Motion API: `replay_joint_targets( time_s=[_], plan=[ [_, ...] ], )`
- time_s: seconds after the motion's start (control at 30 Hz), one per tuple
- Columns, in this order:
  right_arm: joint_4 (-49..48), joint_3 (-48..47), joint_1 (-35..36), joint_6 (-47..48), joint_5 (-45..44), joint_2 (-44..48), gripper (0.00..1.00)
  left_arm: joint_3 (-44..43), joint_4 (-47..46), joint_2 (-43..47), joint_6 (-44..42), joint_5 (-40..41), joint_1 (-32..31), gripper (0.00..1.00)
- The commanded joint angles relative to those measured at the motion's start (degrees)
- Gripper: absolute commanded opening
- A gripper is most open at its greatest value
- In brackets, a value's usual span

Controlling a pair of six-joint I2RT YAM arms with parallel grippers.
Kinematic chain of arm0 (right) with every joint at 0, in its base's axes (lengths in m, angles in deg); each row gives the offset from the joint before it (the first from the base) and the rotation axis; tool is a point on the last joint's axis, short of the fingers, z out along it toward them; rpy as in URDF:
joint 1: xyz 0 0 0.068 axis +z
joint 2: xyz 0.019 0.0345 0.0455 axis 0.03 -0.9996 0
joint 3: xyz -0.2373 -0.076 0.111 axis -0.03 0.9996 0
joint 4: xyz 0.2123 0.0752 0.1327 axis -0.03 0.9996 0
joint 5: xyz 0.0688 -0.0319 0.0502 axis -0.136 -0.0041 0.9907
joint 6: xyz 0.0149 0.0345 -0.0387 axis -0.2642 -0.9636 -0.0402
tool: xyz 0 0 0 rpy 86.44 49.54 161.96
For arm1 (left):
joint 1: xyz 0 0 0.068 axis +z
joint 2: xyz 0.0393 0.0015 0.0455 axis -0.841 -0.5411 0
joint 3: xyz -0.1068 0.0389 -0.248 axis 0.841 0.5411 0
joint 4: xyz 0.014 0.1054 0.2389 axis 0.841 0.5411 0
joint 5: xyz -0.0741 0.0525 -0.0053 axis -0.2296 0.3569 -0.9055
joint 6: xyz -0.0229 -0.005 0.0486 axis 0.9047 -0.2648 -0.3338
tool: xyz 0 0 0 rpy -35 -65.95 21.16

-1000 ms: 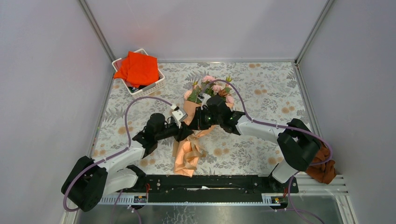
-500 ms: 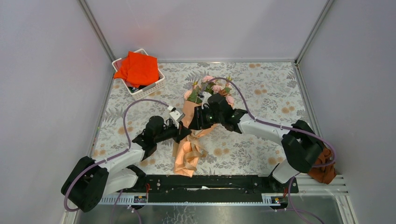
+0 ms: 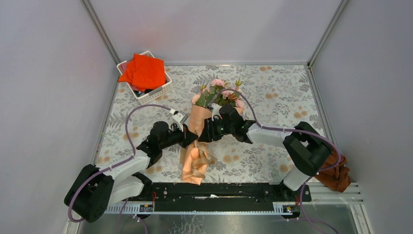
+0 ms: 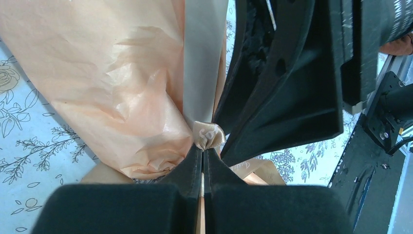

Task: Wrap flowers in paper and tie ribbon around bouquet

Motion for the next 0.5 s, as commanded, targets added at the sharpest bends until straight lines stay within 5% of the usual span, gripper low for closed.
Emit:
replay_joint_targets(
  time_s=[0.0, 0.2, 0.37, 0.47],
  plan=[
    [-5.49, -0.51, 0.37, -1.07, 2.2, -1.66, 0.42, 0.34, -4.1, 0.91, 1.0, 0.93, 0.43, 0.0],
    [-4.12, -2.83, 0.89, -0.65, -0.91, -4.69, 0.38, 0.32, -4.08, 0.84, 0.84, 0.98, 0.77, 0.0],
    [-0.29, -3.05, 0.89, 1.63, -5.55, -2.54, 0.11, 0.02, -3.58, 1.07, 0.24, 0.41, 1.25, 0.0],
    [2.26, -1.61, 0.76, 2.92, -9.34, 0.81, 0.05, -0.72, -2.31, 1.58, -3.07, -1.03, 1.84, 0.0]
  ],
)
